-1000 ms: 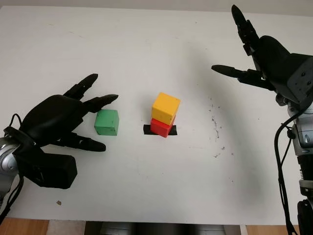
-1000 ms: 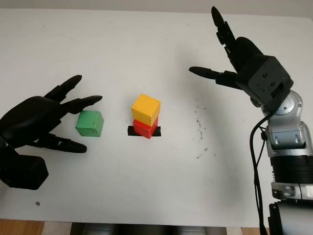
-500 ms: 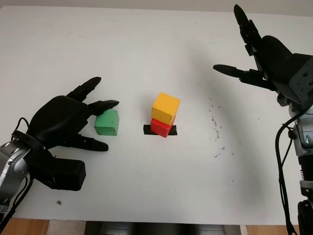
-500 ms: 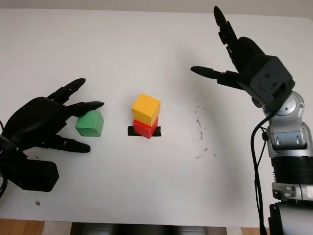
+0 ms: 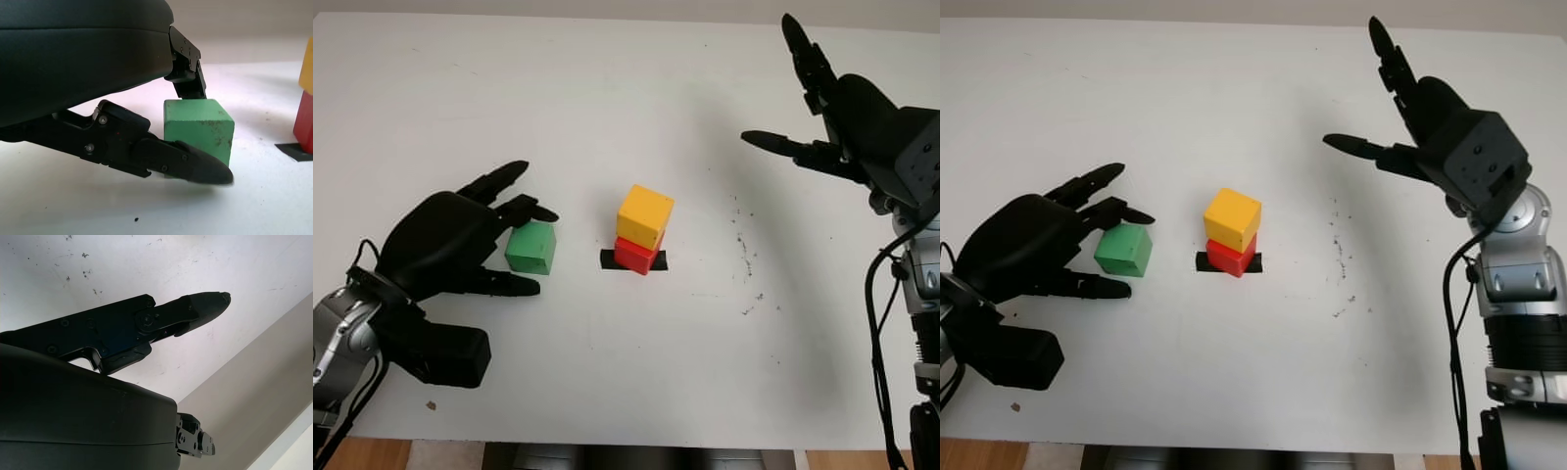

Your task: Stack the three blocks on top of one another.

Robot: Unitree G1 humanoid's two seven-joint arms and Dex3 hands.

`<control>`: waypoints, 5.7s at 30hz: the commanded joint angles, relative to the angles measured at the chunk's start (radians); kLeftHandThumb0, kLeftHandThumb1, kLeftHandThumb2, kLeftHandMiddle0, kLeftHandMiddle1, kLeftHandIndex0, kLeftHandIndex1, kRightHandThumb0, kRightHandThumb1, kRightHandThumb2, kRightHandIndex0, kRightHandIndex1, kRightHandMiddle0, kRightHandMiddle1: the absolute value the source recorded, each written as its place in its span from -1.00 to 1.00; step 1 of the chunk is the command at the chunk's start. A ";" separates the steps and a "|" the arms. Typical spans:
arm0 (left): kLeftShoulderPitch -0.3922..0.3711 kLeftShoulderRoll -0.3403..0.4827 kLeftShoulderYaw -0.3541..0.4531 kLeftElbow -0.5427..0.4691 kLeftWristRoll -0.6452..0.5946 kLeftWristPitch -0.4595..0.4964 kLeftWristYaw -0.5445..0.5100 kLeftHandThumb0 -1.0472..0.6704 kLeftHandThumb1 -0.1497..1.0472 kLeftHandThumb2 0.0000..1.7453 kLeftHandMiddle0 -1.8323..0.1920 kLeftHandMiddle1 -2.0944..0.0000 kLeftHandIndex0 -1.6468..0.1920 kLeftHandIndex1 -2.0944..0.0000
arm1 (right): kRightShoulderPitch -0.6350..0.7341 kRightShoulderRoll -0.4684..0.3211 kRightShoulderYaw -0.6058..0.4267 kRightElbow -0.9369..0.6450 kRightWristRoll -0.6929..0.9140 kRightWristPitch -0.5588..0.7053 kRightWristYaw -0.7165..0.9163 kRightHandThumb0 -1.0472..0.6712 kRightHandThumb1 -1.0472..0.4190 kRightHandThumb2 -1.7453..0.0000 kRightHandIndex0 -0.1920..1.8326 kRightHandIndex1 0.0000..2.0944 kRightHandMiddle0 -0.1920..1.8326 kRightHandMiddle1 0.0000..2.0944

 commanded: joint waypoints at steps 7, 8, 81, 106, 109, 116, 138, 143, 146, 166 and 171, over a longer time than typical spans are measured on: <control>-0.002 0.004 -0.013 0.024 0.028 -0.028 0.058 -0.28 1.00 -0.60 0.63 0.94 0.79 -0.53 | 0.009 -0.008 -0.012 -0.016 0.010 0.005 -0.002 -0.55 -1.00 0.90 -1.00 -1.00 -1.00 -1.00; -0.002 0.004 -0.014 0.025 0.030 -0.028 0.060 -0.28 1.00 -0.61 0.62 0.94 0.79 -0.55 | 0.009 -0.007 -0.012 -0.016 0.010 0.005 -0.002 -0.54 -1.00 0.90 -1.00 -1.00 -1.00 -1.00; -0.727 -0.378 -0.045 0.531 -0.871 0.113 -0.798 -0.51 1.00 -0.57 0.49 0.95 0.41 -0.75 | 0.013 0.099 0.018 -0.018 -0.004 0.062 -0.083 -0.59 -1.00 0.70 -0.99 -0.65 -1.00 -1.00; -0.653 -0.393 -0.057 0.527 -0.825 0.062 -0.787 -0.40 1.00 -0.62 0.49 0.95 0.45 -0.74 | 0.026 0.095 0.020 -0.031 0.011 0.095 -0.081 -0.62 -1.00 0.65 -1.00 -1.00 -1.00 -0.99; -0.658 -0.395 -0.065 0.545 -0.794 0.037 -0.769 -0.42 1.00 -0.61 0.49 0.95 0.47 -0.77 | 0.027 0.094 0.022 -0.038 0.008 0.107 -0.081 -0.63 -1.00 0.65 -1.00 -0.99 -1.00 -0.98; -0.674 -0.401 -0.087 0.615 -0.737 -0.035 -0.739 -0.41 1.00 -0.58 0.51 0.96 0.52 -0.82 | 0.033 0.095 0.020 -0.046 0.009 0.106 -0.079 -0.61 -1.00 0.65 -1.00 -0.99 -1.00 -1.00; -0.674 -0.395 -0.118 0.618 -0.711 -0.034 -0.743 -0.41 1.00 -0.57 0.53 0.97 0.57 -0.86 | 0.042 0.097 0.020 -0.084 0.005 0.156 -0.079 -0.59 -1.00 0.67 -1.00 -1.00 -1.00 -0.99; -0.660 -0.387 -0.120 0.567 -0.721 0.016 -0.761 -0.46 1.00 -0.65 0.54 0.97 0.43 -0.66 | 0.040 0.095 0.023 -0.075 -0.002 0.140 -0.081 -0.59 -1.00 0.67 -1.00 -1.00 -1.00 -0.99; -0.655 -0.379 -0.119 0.535 -0.738 0.066 -0.795 -0.55 1.00 -0.80 0.60 0.98 0.47 -0.26 | 0.039 0.098 0.021 -0.070 0.001 0.140 -0.083 -0.58 -1.00 0.67 -1.00 -1.00 -1.00 -0.99; -0.622 -0.352 -0.105 0.469 -0.767 0.080 -0.832 -0.66 0.98 -0.94 0.74 0.96 0.61 0.44 | 0.032 0.100 0.012 -0.037 0.029 0.104 -0.081 -0.57 -1.00 0.70 -0.95 -0.97 -1.00 -1.00; -0.621 -0.347 -0.097 0.470 -0.772 0.082 -0.823 -0.73 0.93 -0.94 0.86 0.97 0.78 0.82 | 0.033 0.096 0.017 -0.043 0.020 0.115 -0.086 -0.58 -1.00 0.70 -0.95 -0.96 -1.00 -0.99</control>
